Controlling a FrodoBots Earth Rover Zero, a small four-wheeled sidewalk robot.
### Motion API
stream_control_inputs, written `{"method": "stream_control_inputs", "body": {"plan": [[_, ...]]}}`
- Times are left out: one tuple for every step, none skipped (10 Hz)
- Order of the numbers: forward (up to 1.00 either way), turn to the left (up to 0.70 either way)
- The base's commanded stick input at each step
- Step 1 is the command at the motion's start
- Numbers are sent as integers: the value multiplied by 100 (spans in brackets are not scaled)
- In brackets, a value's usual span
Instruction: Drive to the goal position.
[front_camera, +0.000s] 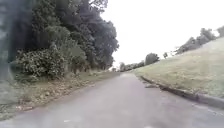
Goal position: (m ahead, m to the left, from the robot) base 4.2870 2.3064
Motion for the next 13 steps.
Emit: {"method": "stream_control_inputs", "body": {"plan": [[45, 0], [45, 0], [45, 0], [45, 0], [45, 0], [45, 0], [45, 0], [45, 0], [45, 0], [45, 0], [45, 0], [45, 0], [45, 0]]}}
